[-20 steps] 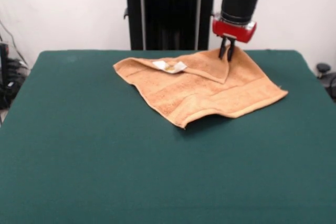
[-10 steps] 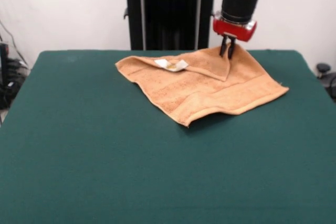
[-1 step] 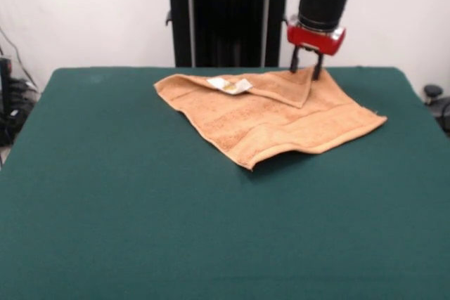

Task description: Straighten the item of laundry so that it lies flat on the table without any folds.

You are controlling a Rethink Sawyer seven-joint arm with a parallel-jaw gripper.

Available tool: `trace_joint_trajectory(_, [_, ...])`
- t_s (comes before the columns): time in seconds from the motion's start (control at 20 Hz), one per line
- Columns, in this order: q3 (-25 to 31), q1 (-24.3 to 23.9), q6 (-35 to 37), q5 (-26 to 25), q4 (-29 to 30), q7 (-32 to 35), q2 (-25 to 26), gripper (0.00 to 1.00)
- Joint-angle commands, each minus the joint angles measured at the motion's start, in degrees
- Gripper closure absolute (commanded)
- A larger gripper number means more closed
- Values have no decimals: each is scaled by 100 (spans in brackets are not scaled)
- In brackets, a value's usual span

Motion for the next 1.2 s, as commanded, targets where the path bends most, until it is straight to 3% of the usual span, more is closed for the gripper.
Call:
trace_joint_trajectory(0.05, [336, 264, 432, 362, -174, 1326, 371, 0])
trace_joint_trajectory(0.4, [970, -381, 363, 173, -26, 1388, 359, 0])
trace_joint_trajectory(0.65, [1077, -526, 184, 112, -87, 1359, 415, 0])
trace_joint_trajectory(0.9, [522, -18, -313, 186, -444, 1232, 366, 0])
trace_joint_trajectory(1.2, [306, 210, -294, 274, -523, 1239, 232, 0])
